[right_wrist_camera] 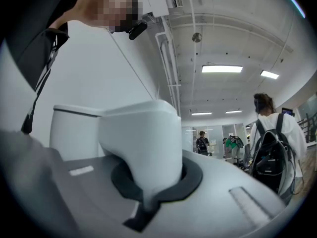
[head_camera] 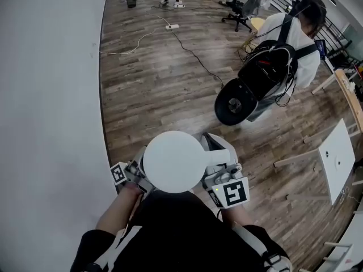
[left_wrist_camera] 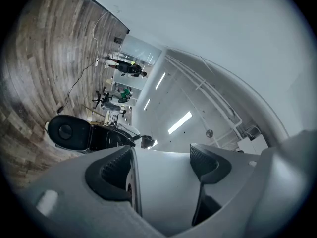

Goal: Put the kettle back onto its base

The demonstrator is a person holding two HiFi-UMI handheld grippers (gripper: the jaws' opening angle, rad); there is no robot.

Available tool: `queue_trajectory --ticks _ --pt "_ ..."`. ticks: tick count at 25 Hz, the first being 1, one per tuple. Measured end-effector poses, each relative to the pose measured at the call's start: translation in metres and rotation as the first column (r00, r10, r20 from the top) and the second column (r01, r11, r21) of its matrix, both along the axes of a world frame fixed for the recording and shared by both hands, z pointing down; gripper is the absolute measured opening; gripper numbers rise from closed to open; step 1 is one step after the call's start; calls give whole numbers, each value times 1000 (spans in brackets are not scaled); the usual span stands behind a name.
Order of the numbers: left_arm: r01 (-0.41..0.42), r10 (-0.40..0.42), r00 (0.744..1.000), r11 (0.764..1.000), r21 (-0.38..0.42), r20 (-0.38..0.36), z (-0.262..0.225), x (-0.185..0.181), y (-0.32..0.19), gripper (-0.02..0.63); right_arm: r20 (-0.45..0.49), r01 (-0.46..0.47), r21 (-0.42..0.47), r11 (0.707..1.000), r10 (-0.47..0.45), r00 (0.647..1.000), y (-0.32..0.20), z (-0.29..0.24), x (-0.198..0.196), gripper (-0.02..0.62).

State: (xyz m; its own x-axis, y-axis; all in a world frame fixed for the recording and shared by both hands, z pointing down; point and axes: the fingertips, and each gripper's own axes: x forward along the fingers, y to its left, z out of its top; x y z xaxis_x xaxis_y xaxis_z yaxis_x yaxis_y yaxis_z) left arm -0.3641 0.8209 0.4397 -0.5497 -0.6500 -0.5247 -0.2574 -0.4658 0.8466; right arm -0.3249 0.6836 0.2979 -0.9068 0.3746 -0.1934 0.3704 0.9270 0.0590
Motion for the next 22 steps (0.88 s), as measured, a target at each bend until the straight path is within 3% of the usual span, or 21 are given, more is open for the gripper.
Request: queue_trajectory --ticks 5,11,15,22 --pt "-127 127 992 992 1 -4 3 8 -56 380 -11 -134 9 991 134 991 -51 4 25 6" --pt "-280 280 960 960 10 -7 8 36 -146 380 -13 -284 13 959 284 959 -130 8 72 6" --pt "-407 407 913 913 28 -6 9 56 -201 380 -10 -408 32 912 409 913 -171 7 107 6" --pt "-547 547 837 837 24 -22 15 76 -253 380 -27 -555 26 831 556 831 -211 13 141 6"
